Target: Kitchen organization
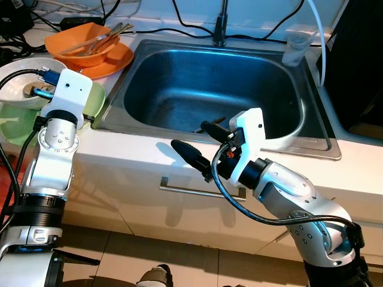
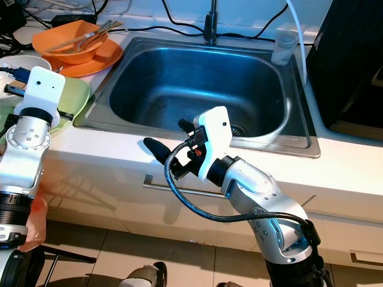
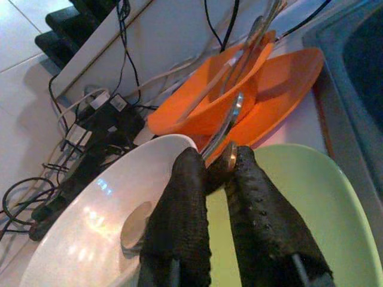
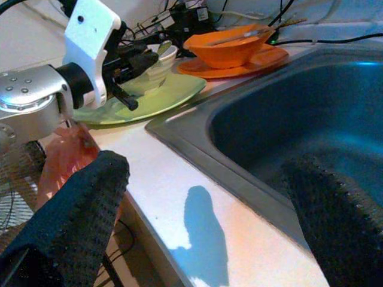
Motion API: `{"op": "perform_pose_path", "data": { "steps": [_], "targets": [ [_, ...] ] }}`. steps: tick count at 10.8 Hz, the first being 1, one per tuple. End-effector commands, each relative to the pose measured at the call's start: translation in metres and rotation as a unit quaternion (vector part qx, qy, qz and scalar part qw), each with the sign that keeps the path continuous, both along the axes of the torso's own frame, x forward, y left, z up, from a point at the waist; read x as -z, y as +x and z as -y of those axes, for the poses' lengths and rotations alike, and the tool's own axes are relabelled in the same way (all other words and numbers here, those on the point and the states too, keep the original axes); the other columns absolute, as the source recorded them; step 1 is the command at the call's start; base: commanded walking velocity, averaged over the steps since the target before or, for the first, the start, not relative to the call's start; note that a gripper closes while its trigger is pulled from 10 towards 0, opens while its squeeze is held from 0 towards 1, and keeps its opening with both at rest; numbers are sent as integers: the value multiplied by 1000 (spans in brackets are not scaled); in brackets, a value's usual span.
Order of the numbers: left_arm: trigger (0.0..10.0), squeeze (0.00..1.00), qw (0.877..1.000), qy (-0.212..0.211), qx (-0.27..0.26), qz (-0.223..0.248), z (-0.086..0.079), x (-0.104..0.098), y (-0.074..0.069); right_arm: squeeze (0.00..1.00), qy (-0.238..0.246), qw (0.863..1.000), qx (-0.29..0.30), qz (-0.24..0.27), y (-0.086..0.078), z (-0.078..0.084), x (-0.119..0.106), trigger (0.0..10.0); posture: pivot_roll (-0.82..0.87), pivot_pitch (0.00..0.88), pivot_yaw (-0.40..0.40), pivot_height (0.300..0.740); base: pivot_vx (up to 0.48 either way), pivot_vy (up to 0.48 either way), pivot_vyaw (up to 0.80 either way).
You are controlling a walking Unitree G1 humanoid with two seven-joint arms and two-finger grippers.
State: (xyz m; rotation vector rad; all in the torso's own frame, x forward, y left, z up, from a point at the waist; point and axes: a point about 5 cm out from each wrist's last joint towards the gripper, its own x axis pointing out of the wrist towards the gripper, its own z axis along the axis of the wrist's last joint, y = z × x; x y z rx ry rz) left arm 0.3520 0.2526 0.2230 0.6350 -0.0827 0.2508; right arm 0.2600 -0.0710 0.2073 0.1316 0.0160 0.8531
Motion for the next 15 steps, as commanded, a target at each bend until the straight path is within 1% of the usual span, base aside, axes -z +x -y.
{"op": "perform_pose_path", "data": {
  "steps": [1,5,6,7,8,9,10,11,13,14,15],
  "targets": [
    [0,0,1000,-6,3,-5,-1,1,-1,0,-1,1000,-6,5,0,-2,-1,10000,103,132,0,740,0,0,0],
    [0,0,1000,-3,-1,0,-3,-2,-1,0,0,1000,-5,5,-1,-2,-1,10000,103,132,2,740,0,0,0],
    [353,0,1000,-1,-2,1,-3,-2,-2,0,0,1000,-6,5,-1,-2,0,10000,105,133,1,740,0,0,0],
    [0,0,1000,2,-5,2,-5,-3,-2,0,-1,1000,-6,5,0,-2,0,10000,106,132,1,740,0,0,0],
    [0,0,1000,6,-9,8,-6,-5,-3,0,-1,1000,-5,5,0,-2,0,10000,106,131,1,740,0,0,0],
    [0,0,998,34,-19,49,-7,-20,-5,0,-1,1000,-5,6,0,-2,0,10000,106,131,1,740,0,0,0],
    [0,0,996,50,-22,76,-7,-29,-7,0,-1,1000,-5,6,1,-2,0,10000,108,127,2,740,0,0,0],
    [0,0,994,58,-25,94,-6,-35,-8,0,-1,1000,-5,6,1,-2,0,10000,108,127,2,740,0,0,0],
    [0,0,990,74,-36,115,-6,-40,-10,0,-2,1000,-5,7,2,-2,0,10000,110,120,1,740,0,0,0],
    [0,0,988,78,-32,132,-3,-45,-12,0,-3,1000,-4,9,3,-2,0,10000,111,117,0,740,0,0,0],
    [0,0,984,84,-8,156,10,-52,-11,0,-2,1000,-3,11,4,-2,0,10000,110,111,-1,740,0,0,0]
  ]
}}
